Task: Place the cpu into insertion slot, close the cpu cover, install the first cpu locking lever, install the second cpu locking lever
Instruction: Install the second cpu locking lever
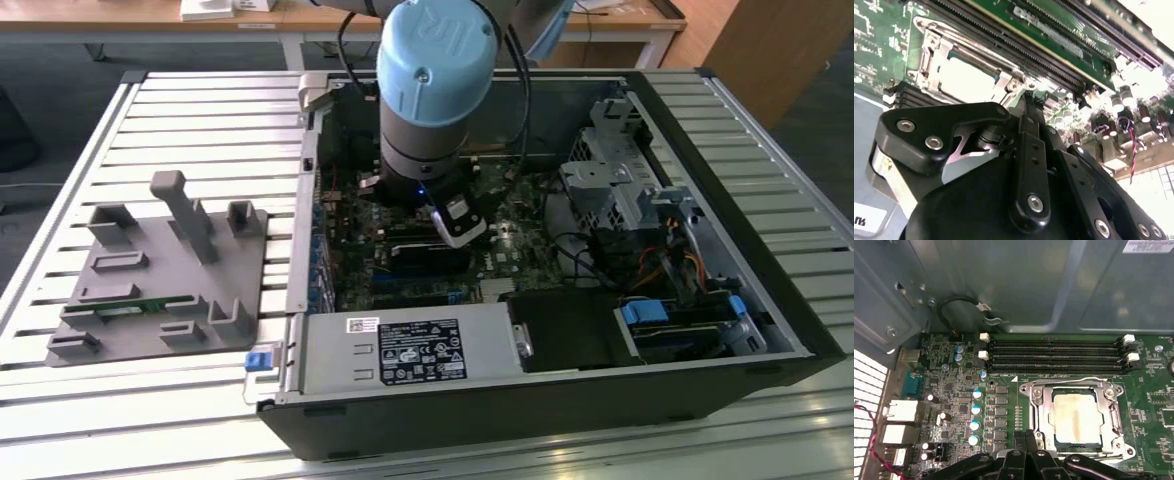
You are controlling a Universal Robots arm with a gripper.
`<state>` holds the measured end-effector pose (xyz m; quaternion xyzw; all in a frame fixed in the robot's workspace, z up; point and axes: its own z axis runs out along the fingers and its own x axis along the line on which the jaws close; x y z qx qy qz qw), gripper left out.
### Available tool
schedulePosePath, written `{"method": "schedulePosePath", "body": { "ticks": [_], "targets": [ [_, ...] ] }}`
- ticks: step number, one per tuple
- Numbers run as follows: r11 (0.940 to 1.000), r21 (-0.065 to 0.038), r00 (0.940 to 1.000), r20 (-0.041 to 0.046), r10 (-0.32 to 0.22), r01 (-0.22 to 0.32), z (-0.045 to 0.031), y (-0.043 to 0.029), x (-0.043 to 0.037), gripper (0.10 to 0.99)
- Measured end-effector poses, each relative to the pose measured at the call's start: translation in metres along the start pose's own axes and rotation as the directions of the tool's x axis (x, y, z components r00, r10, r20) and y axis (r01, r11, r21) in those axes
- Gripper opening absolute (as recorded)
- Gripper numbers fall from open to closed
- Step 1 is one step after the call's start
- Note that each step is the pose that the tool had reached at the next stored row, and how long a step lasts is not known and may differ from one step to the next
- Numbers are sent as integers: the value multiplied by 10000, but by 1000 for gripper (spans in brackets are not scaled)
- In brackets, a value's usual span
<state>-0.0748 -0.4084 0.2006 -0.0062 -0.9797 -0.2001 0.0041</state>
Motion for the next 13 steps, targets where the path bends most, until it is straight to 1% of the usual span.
{"method": "schedulePosePath", "body": {
  "ticks": [6, 10, 12, 13],
  "targets": [
    [10000, -18, 10000, 0, 1, -1, -102, 44, 1, 106],
    [10000, -98, 10000, -2, 0, 0, -165, 70, 2, 106],
    [9999, -153, 10000, -2, -1, 1, -166, 71, 2, 106],
    [9999, -162, 10000, -1, 0, 0, -166, 71, 2, 106]
  ]
}}
